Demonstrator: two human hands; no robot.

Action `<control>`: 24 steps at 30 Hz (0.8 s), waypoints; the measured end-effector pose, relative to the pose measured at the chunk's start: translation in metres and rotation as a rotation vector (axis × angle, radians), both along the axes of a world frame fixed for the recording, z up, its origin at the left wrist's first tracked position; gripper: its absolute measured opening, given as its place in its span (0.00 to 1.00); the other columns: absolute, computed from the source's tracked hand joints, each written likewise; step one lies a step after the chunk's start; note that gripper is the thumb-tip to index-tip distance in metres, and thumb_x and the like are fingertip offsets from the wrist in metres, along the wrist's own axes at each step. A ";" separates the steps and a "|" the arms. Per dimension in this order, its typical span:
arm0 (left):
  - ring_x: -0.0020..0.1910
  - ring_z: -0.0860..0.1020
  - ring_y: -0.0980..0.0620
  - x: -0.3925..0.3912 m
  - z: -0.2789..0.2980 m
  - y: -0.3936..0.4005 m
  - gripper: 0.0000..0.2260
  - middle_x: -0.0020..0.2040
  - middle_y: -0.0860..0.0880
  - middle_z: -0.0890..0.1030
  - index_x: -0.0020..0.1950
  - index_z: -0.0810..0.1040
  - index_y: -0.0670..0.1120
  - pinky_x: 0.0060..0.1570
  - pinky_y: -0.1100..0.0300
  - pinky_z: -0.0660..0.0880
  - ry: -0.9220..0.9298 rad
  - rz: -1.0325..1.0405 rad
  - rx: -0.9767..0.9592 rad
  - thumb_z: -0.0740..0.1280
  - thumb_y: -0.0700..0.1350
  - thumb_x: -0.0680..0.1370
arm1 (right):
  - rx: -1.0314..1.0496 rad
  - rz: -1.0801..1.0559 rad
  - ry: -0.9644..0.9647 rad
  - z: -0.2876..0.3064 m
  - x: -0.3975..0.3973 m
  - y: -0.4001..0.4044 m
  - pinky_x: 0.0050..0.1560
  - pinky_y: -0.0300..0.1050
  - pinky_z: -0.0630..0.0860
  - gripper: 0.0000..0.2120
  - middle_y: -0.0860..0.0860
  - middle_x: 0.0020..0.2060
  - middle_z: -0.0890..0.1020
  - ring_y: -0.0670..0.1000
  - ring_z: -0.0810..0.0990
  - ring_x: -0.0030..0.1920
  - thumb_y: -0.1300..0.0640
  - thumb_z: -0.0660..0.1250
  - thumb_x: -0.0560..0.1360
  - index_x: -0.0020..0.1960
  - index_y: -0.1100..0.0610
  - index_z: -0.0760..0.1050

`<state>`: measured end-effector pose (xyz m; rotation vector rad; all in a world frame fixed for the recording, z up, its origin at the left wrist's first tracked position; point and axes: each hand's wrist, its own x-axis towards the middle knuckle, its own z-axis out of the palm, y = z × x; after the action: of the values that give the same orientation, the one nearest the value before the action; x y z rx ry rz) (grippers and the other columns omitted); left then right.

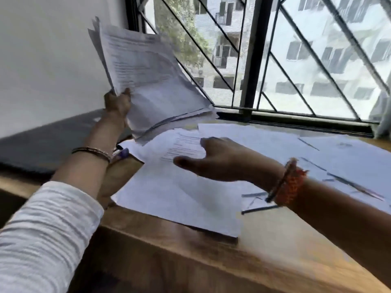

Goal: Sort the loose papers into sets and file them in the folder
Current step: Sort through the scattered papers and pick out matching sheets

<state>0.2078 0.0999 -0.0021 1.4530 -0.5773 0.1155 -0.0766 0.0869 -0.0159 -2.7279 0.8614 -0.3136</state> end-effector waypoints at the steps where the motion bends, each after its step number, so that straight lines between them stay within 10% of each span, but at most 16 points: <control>1: 0.57 0.73 0.53 0.003 -0.006 0.004 0.16 0.65 0.39 0.74 0.67 0.70 0.34 0.35 0.80 0.66 0.036 0.063 -0.039 0.61 0.39 0.81 | 0.014 -0.044 -0.009 -0.006 0.026 -0.004 0.48 0.43 0.66 0.23 0.56 0.51 0.75 0.56 0.73 0.53 0.36 0.57 0.77 0.50 0.56 0.74; 5: 0.62 0.75 0.43 0.008 -0.035 0.022 0.15 0.59 0.38 0.78 0.64 0.74 0.35 0.49 0.65 0.71 0.105 0.179 -0.033 0.63 0.41 0.80 | -0.328 -0.482 0.049 -0.015 0.067 -0.069 0.59 0.54 0.72 0.35 0.65 0.61 0.72 0.65 0.71 0.61 0.38 0.57 0.75 0.64 0.68 0.70; 8: 0.61 0.76 0.42 0.015 -0.048 0.023 0.19 0.62 0.38 0.76 0.65 0.72 0.35 0.54 0.56 0.72 0.192 0.117 0.106 0.65 0.45 0.79 | -0.098 -0.428 0.095 0.001 0.040 -0.119 0.54 0.46 0.73 0.31 0.59 0.63 0.76 0.59 0.75 0.60 0.36 0.61 0.74 0.64 0.60 0.75; 12: 0.56 0.77 0.45 0.007 -0.047 0.020 0.18 0.60 0.41 0.77 0.65 0.72 0.36 0.50 0.60 0.72 0.172 -0.133 0.234 0.66 0.44 0.79 | 0.324 -0.409 0.104 0.019 0.000 -0.130 0.37 0.43 0.73 0.24 0.57 0.42 0.77 0.55 0.76 0.39 0.41 0.70 0.72 0.54 0.60 0.73; 17: 0.27 0.75 0.58 -0.015 -0.041 0.031 0.07 0.32 0.54 0.76 0.55 0.70 0.46 0.22 0.72 0.68 0.093 -0.283 0.266 0.65 0.45 0.79 | 0.008 -0.389 0.355 0.004 0.004 -0.129 0.51 0.41 0.70 0.31 0.56 0.60 0.78 0.55 0.77 0.57 0.40 0.68 0.73 0.64 0.63 0.72; 24: 0.40 0.76 0.49 -0.010 -0.040 0.034 0.15 0.54 0.41 0.78 0.63 0.74 0.35 0.28 0.73 0.73 0.088 -0.264 0.256 0.65 0.42 0.79 | 0.084 -0.394 0.277 -0.001 0.012 -0.142 0.47 0.41 0.69 0.29 0.56 0.60 0.77 0.54 0.75 0.53 0.44 0.71 0.72 0.64 0.62 0.71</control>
<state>0.1982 0.1341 -0.0423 1.6051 -0.7252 -0.2368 -0.0645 -0.0555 -0.0165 -2.5447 1.4554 0.0316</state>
